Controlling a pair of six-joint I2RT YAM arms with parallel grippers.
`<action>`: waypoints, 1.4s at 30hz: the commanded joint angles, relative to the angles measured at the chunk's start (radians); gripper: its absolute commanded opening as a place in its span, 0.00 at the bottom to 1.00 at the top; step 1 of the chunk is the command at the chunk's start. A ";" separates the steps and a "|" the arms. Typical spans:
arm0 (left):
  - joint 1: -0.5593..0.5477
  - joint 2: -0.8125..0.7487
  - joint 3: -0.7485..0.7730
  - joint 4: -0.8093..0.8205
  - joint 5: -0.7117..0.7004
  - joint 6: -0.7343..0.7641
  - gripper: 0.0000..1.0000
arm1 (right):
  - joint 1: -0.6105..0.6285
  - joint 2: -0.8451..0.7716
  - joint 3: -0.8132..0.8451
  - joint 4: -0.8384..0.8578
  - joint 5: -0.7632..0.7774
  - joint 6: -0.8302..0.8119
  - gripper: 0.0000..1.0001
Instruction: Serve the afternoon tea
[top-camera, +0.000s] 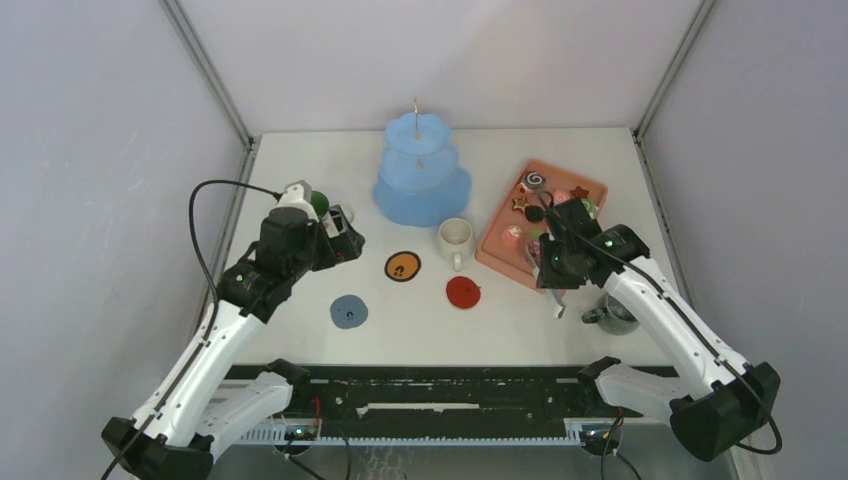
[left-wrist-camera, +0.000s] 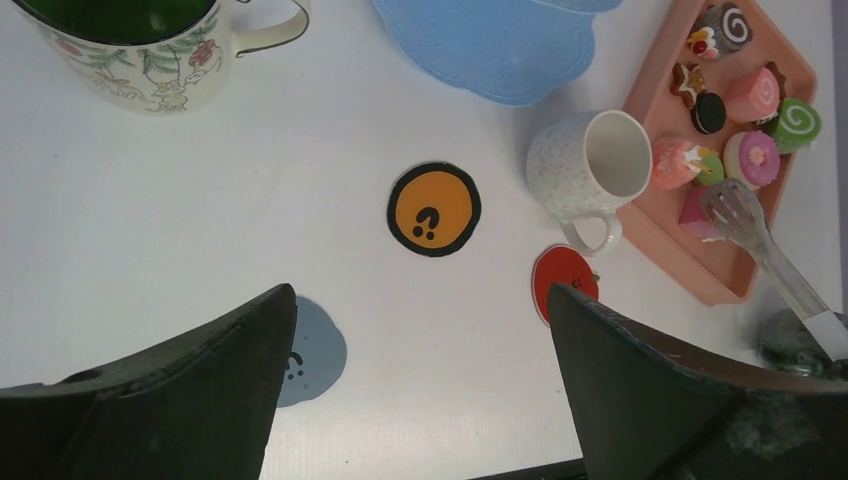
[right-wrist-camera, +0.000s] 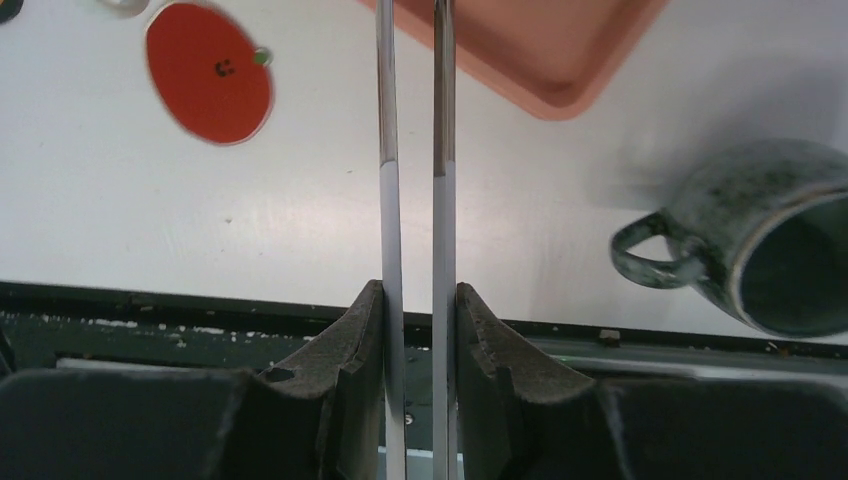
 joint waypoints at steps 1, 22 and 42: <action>0.004 0.008 -0.004 0.065 0.039 -0.013 0.99 | -0.064 -0.077 0.002 -0.041 0.084 0.010 0.00; 0.004 0.055 0.018 0.079 0.086 0.007 0.99 | 0.032 -0.266 0.003 -0.146 0.119 0.175 0.00; 0.010 -0.034 0.021 -0.010 -0.064 -0.003 0.99 | 0.872 0.140 -0.070 0.593 0.379 -0.238 0.00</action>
